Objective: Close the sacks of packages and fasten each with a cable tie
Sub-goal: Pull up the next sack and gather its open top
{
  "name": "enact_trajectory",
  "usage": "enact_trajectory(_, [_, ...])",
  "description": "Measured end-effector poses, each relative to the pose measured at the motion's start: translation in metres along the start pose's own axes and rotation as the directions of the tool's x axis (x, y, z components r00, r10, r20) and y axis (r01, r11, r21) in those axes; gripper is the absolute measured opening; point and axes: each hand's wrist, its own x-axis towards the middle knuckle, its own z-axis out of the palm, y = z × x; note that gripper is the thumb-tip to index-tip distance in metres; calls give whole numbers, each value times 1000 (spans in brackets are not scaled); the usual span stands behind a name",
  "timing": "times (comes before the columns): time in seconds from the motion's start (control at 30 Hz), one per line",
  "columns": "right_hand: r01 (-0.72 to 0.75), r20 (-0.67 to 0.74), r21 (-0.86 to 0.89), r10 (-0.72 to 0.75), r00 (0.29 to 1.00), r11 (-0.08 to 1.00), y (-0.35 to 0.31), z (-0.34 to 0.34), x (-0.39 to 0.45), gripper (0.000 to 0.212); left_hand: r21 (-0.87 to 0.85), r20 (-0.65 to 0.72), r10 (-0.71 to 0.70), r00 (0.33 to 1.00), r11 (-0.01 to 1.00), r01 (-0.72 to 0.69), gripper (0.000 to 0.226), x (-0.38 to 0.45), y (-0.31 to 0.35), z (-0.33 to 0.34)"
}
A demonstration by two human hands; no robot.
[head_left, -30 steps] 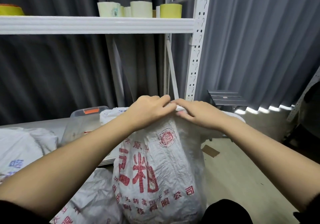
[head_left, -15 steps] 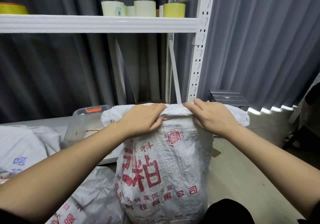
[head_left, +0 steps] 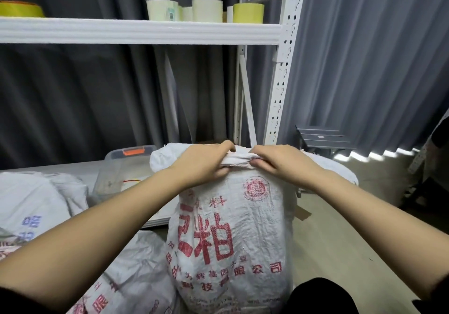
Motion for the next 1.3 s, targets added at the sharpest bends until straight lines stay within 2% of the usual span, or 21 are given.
enact_trajectory(0.07, [25,-21,-10,-25,999,1000,1,1,-4,27,73,20,16,1000,997,-18,32,-6,-10,7])
enact_trajectory(0.13, [60,-3,-5,-60,998,998,0,0,-7,29,182,-53,128,990,976,-116,25,-8,-19,12])
enact_trajectory(0.2, [82,18,-46,-81,997,996,2,-1,-9,32,195,-102,227,969,959,-204,25,-8,-23,9])
enact_trajectory(0.27, [96,15,-74,-95,995,993,7,-2,-11,40,22,-89,198,976,980,-197,28,-7,-19,-2])
enact_trajectory(0.33, [109,4,-89,-109,994,990,13,-1,-12,45,-167,32,114,993,980,-107,29,-7,-19,-12])
enact_trajectory(0.43, [122,-67,-170,-135,989,978,20,3,-13,43,-309,132,82,988,950,-38,23,-8,-23,-9])
enact_trajectory(0.5, [148,-163,-170,-176,971,974,23,8,-16,42,-394,124,69,990,919,-15,23,-14,-25,-3])
enact_trajectory(0.53, [163,-203,-183,-200,959,970,24,10,-18,39,-418,126,60,990,909,-1,31,-16,-25,-1])
enact_trajectory(0.63, [186,-243,-272,-254,936,944,29,15,-21,34,-434,105,71,992,901,-18,43,-20,-23,6])
enact_trajectory(0.77, [162,-224,-333,-245,943,929,33,17,-23,35,-526,-24,45,999,849,-51,16,-17,-24,7])
enact_trajectory(0.83, [135,-208,-261,-193,959,956,29,14,-22,37,-445,-116,16,993,893,-66,9,-17,-20,7])
enact_trajectory(0.87, [134,-167,-215,-172,971,967,23,13,-20,45,-323,-183,34,983,942,-92,7,-18,-18,8])
enact_trajectory(0.9, [135,-121,-158,-155,981,978,13,11,-15,53,-170,-248,95,964,975,-140,6,-18,-14,7])
enact_trajectory(0.97, [95,-17,27,-95,995,995,-8,10,-5,57,37,-277,220,935,975,-219,7,-16,-3,7])
enact_trajectory(1.0, [47,55,132,-54,997,990,-16,10,1,52,93,-292,259,921,966,-242,8,-14,1,9])
enact_trajectory(1.07, [-29,164,252,-14,986,967,-23,13,10,42,9,-272,210,939,977,-215,11,-11,5,11])
enact_trajectory(1.13, [3,127,195,-29,991,981,-20,17,9,33,-72,-151,103,983,991,-115,23,-12,-8,14])
enact_trajectory(1.23, [194,-134,-54,-200,971,980,-14,22,-2,21,17,-81,209,975,978,-208,27,-21,-32,19])
enact_trajectory(1.3, [276,-213,-236,-326,921,932,-12,24,-8,9,37,-76,241,968,970,-239,17,-26,-43,20])
